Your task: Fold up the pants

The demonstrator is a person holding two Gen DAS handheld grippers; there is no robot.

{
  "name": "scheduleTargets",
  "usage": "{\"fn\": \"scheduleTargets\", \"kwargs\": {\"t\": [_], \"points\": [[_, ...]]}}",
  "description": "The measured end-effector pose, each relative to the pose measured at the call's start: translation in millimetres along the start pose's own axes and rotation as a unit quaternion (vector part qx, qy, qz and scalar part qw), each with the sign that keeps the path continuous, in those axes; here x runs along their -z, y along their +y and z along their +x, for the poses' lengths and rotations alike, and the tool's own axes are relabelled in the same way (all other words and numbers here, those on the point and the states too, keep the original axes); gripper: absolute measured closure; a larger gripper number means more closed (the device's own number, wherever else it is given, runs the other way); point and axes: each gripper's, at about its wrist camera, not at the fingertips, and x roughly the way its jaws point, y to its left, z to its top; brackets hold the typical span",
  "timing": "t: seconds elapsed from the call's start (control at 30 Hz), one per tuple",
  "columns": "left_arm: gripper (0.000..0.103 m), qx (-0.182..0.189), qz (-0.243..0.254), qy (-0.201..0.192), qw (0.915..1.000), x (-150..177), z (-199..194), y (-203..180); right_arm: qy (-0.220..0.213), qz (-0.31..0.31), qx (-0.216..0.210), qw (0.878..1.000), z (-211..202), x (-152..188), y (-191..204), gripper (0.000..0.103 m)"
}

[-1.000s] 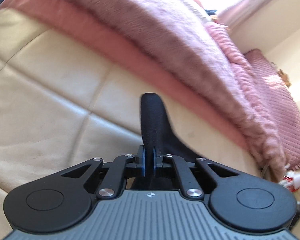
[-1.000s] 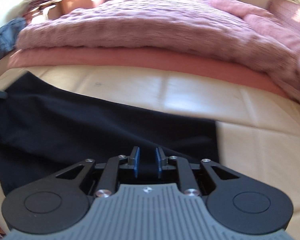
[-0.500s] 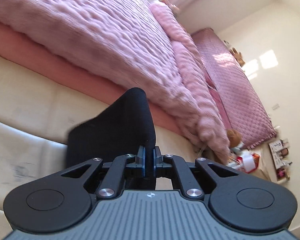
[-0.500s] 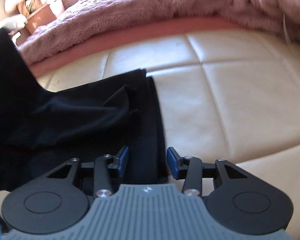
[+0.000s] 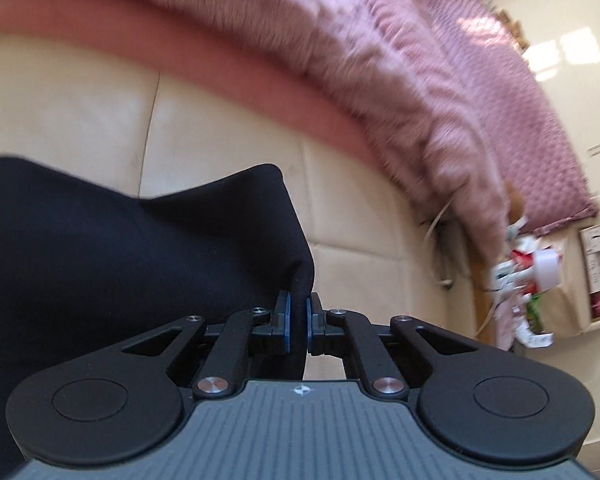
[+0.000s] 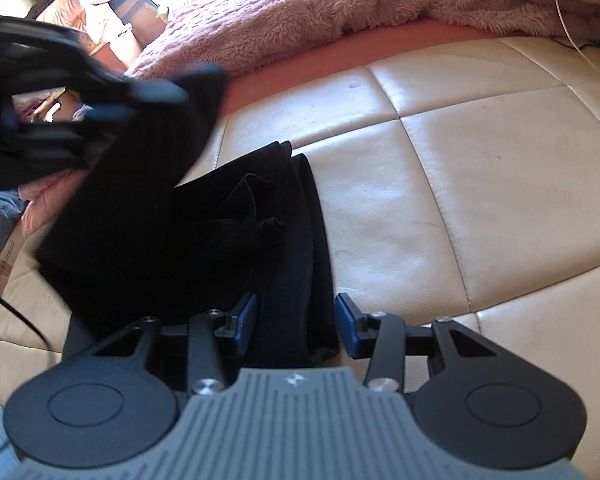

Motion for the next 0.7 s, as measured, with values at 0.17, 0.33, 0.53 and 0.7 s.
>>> {"fn": "scheduleTargets", "kwargs": {"t": [0.17,0.33,0.53,0.7], "points": [[0.093,-0.004,-0.01,0.043,0.999,-1,27,9,-0.004,-0.001,-0.001,1.0,-2,2,-1,0.063],[0.087,0.025,0.015,0.049,0.9984,-3,7,4,-0.018,0.001,0.017,1.0,-17,0,0,0.063],[0.087,-0.027,0.113,-0.006,0.9932,-1,-46,1,-0.056,0.028,0.022,0.998,-53,-8,-2,0.062],[0.087,-0.085,0.139,-0.033,0.9861,12,-80,38,-0.053,0.072,-0.03,0.996,-51,-13,1,0.062]]}}
